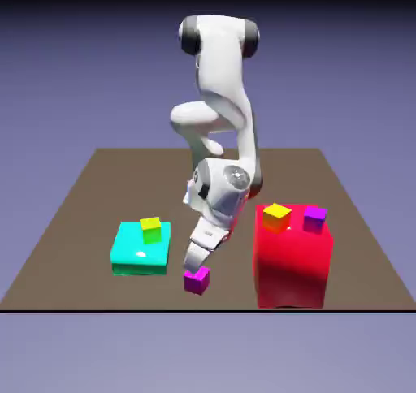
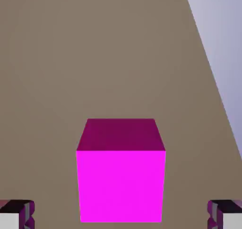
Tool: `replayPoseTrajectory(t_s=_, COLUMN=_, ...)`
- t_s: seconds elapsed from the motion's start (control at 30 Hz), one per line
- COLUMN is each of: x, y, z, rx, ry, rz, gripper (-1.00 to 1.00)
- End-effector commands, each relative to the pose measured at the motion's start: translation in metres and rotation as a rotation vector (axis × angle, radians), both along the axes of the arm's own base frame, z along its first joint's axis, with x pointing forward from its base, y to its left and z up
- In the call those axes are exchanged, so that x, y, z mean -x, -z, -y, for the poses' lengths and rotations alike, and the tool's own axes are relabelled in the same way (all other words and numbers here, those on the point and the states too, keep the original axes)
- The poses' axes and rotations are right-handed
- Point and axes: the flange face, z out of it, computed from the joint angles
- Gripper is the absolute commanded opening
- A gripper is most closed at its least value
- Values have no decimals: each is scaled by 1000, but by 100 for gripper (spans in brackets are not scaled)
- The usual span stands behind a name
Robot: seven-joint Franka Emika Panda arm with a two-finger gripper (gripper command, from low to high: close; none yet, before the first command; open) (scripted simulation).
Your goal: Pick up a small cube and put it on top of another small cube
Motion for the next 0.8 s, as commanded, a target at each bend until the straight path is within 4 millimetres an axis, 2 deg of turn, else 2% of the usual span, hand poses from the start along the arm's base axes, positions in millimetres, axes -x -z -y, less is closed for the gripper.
replayPoseTrajectory(t_s=0.0, x=2, y=14, z=3, rx=0, ry=0, rz=0, gripper=0)
replayPoseTrajectory(t_s=0.03, x=4, y=25, z=6, rx=-1, ry=0, rz=0, gripper=0)
replayPoseTrajectory(t_s=0.07, x=4, y=25, z=6, rx=-1, ry=0, rz=0, gripper=-100)
replayPoseTrajectory(t_s=0.1, x=4, y=25, z=6, rx=-1, ry=0, rz=0, gripper=-100)
replayPoseTrajectory(t_s=0.27, x=-2, y=-44, z=-6, rx=0, ry=17, rz=1, gripper=-100)
replayPoseTrajectory(t_s=0.37, x=9, y=-80, z=43, rx=12, ry=277, rz=16, gripper=-100)
replayPoseTrajectory(t_s=0.47, x=29, y=-113, z=87, rx=16, ry=533, rz=22, gripper=-100)
replayPoseTrajectory(t_s=0.67, x=88, y=-170, z=161, rx=2, ry=1029, rz=5, gripper=-100)
replayPoseTrajectory(t_s=0.73, x=95, y=-175, z=167, rx=-1, ry=1077, rz=0, gripper=-100)
replayPoseTrajectory(t_s=0.77, x=97, y=-161, z=167, rx=-1, ry=1076, rz=0, gripper=-100)
